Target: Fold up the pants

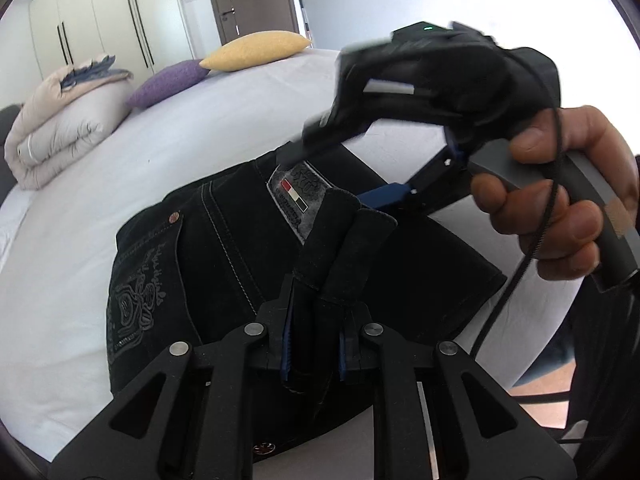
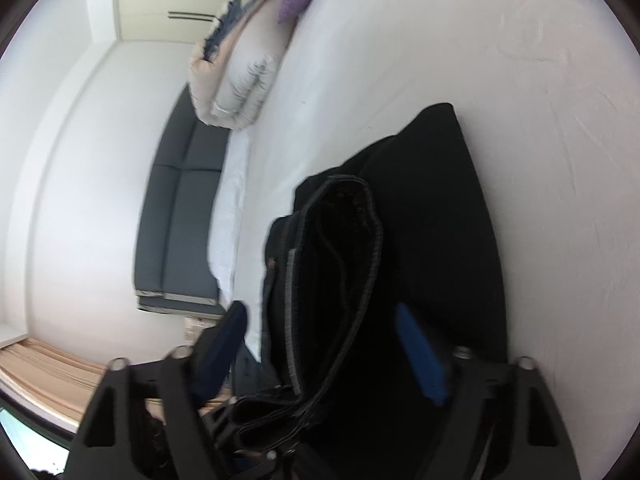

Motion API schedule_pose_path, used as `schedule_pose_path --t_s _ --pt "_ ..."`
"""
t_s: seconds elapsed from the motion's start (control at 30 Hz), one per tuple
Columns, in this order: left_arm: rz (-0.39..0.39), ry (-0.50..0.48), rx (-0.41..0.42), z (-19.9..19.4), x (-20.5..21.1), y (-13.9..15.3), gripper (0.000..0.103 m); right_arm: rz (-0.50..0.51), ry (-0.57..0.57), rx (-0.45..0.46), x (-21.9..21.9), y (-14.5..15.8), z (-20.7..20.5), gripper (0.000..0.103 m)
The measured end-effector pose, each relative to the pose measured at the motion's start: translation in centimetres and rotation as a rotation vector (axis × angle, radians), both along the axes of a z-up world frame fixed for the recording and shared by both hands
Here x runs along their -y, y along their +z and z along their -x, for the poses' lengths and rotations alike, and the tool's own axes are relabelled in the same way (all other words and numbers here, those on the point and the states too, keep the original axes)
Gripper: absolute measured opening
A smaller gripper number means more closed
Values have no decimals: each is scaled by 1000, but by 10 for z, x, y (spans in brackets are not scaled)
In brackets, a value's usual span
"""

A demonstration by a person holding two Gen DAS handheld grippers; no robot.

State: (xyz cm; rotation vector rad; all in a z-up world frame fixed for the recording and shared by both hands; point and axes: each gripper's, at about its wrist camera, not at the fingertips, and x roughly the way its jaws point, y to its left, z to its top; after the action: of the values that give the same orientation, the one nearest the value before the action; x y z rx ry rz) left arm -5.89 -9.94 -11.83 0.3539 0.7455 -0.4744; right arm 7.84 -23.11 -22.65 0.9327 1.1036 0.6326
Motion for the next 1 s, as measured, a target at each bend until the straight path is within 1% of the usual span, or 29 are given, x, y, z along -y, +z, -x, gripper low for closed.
schedule_pose_path --t_s 0.03,0.07,0.1,0.13,0.17,0.3,0.4,0.5,0.57,0.67,0.7,0.83,0.9,0.93,0.97,1.0 --pt "-13 -5 10 1 6 0 15 15 7 -5 1 -2 -2 55" --pt "-22 -11 13 7 15 0 15 24 14 -4 2 -6 -2 43" --pt "-34 -20 16 13 25 0 15 25 21 3 4 -6 -2 36" --pt "-41 -26 19 19 27 -1 15 24 28 9 3 -6 -3 20" --pt "-53 -36 22 21 34 -2 15 28 31 18 3 -5 -2 15" --pt "-74 -69 53 31 50 -1 15 111 23 88 5 13 6 13" --pt "-77 -105 78 36 71 5 15 130 7 113 10 23 3 13" --pt "-86 -120 63 36 83 2 15 145 -3 101 20 17 6 13" --pt "-92 -127 42 38 92 -7 15 150 -13 92 21 15 8 13" --pt "-95 -136 40 41 100 -12 15 141 -28 99 26 14 13 13" --pt "-94 -136 38 29 102 -10 15 132 -35 97 29 12 14 13" --pt "-94 -151 37 27 113 -13 15 120 -56 97 35 7 20 13" --pt "-95 -155 35 25 110 -16 15 115 -66 89 39 3 23 13" --pt "-93 -155 27 22 107 -18 15 122 -69 86 41 0 26 16" --pt "-84 -153 3 21 102 -24 16 133 -73 81 41 -3 27 17" --pt "-63 -137 -27 18 97 -27 19 120 -72 88 42 -8 28 17"
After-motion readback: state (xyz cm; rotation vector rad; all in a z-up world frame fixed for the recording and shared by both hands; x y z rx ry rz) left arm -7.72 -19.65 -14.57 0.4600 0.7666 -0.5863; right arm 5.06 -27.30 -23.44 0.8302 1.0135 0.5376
